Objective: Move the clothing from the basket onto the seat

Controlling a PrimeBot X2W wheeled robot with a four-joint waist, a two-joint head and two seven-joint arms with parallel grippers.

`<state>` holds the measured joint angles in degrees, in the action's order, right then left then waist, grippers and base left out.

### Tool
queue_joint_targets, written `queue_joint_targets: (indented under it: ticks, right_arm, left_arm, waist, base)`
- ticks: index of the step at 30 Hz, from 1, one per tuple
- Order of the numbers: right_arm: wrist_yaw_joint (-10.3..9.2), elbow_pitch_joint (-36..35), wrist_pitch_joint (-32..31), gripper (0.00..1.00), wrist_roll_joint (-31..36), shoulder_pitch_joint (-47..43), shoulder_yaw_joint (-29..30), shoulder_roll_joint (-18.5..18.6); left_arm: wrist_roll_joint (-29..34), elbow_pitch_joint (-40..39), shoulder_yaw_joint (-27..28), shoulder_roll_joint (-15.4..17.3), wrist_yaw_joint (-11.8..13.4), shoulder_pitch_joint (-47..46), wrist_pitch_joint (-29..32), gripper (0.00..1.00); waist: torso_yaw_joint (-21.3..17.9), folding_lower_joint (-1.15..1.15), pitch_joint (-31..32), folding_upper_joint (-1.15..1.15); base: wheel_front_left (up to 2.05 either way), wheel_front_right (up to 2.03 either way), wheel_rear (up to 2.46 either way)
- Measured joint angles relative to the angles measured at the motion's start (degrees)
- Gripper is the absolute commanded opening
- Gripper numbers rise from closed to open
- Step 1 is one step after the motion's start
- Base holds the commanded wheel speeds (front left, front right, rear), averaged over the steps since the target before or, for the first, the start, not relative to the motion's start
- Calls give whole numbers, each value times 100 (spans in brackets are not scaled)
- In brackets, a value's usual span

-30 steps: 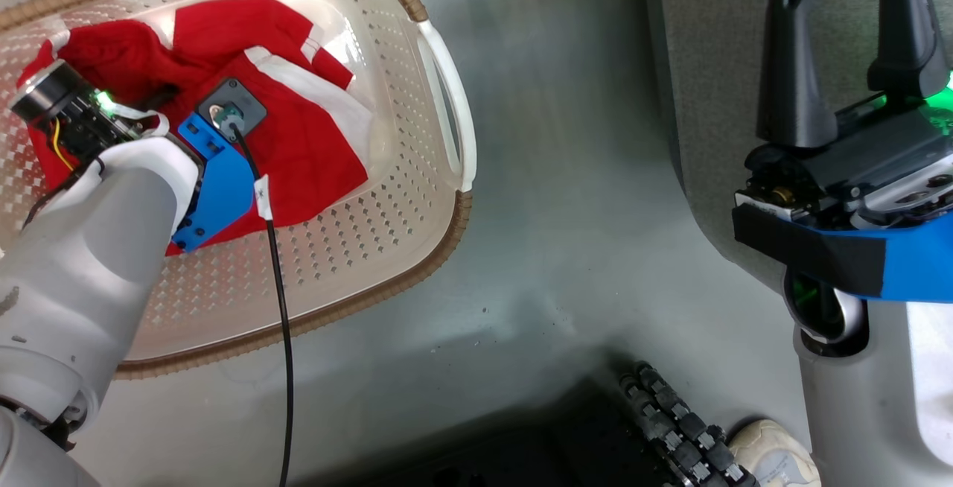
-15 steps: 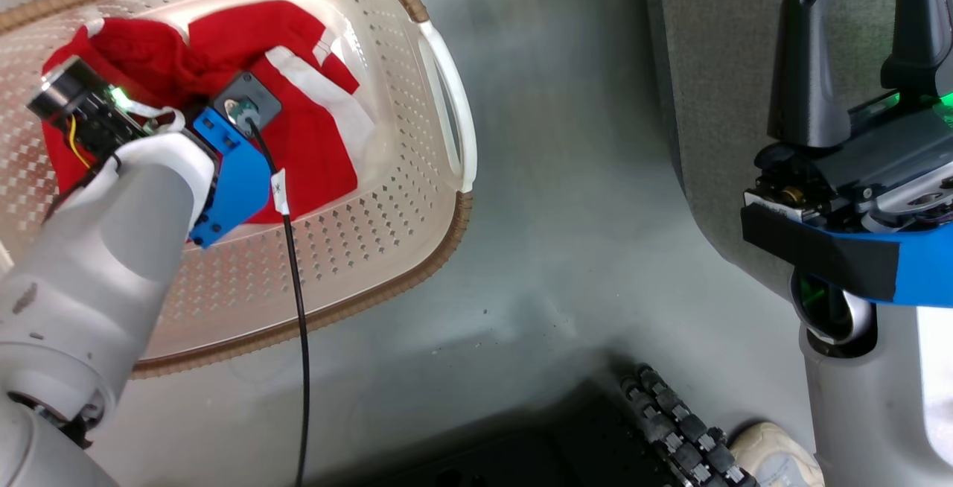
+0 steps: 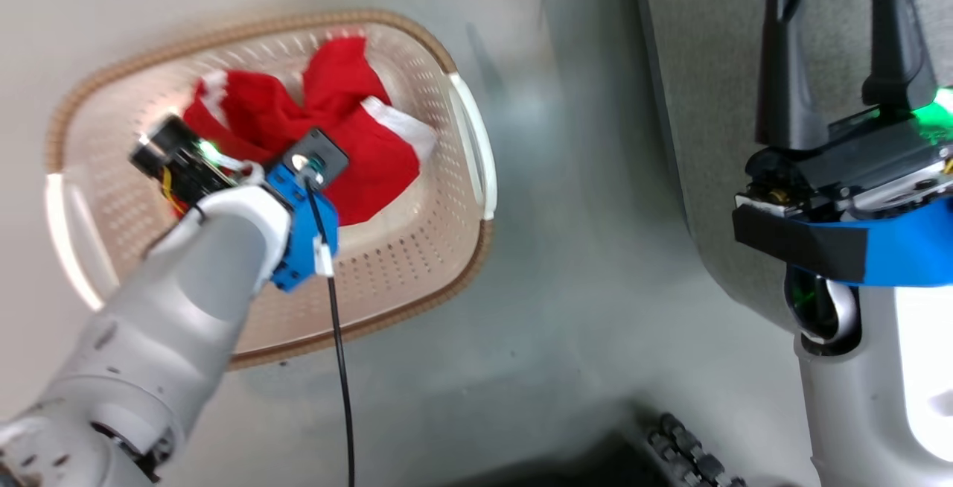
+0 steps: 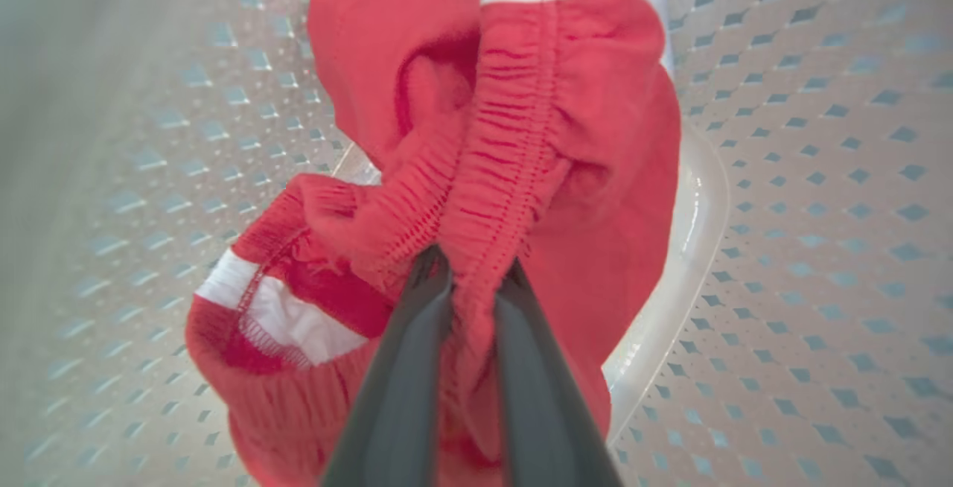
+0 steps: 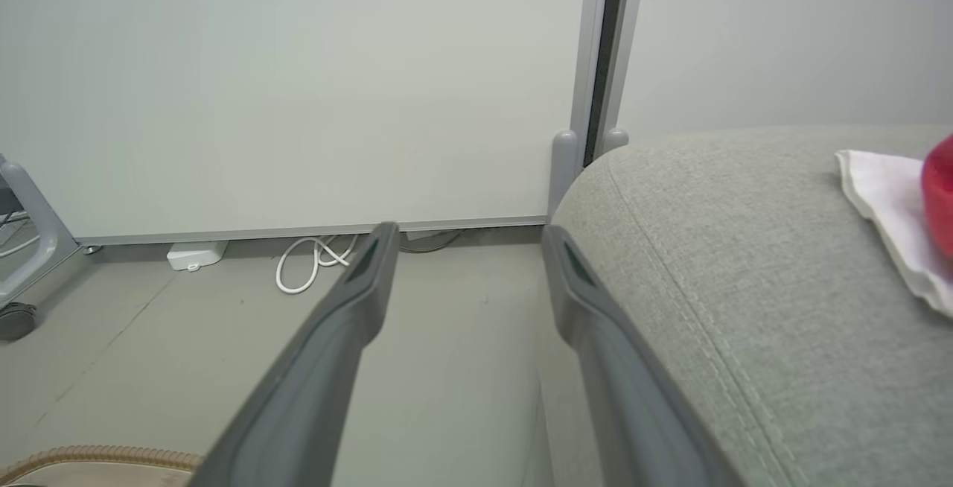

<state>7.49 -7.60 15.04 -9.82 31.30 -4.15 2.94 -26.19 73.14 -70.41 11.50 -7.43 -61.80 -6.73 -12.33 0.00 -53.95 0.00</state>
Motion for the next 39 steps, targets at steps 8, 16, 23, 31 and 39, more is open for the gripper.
queue_joint_targets:
  ticks: [8, 16, 23, 31, 39]
  right_arm:
    - [0, 405, 0, 100, 138, -263, 126, -2]
    - [0, 733, 0, 100, 185, -649, 257, 9]
    - [0, 953, 0, 100, 178, -1015, 369, 70]
    - [0, 1154, 0, 100, 157, -1401, 400, 80]
    - [0, 1312, 0, 100, 98, -1762, 457, 65]
  left_arm:
    - [-311, -127, 18, -293, -1, 331, -460, 0]
    - [-698, -352, 122, -439, -1, 621, -759, 0]
    - [-914, -805, 435, -421, -1, 753, -820, 0]
    - [-902, -1633, 1117, -245, 111, 1035, -826, 0]
    - [-698, -2282, 1778, -146, 231, 1480, -826, 0]
  waist:
    - [277, 0, 776, 0]
    - [569, 0, 1636, 0]
    - [804, 0, 2388, 0]
    - [1017, -1, 3155, 0]
    - [1126, 0, 3829, 0]
  base:
    - [0, 0, 0]
    - [0, 0, 0]
    - [0, 0, 0]
    - [0, 0, 0]
    - [0, 0, 0]
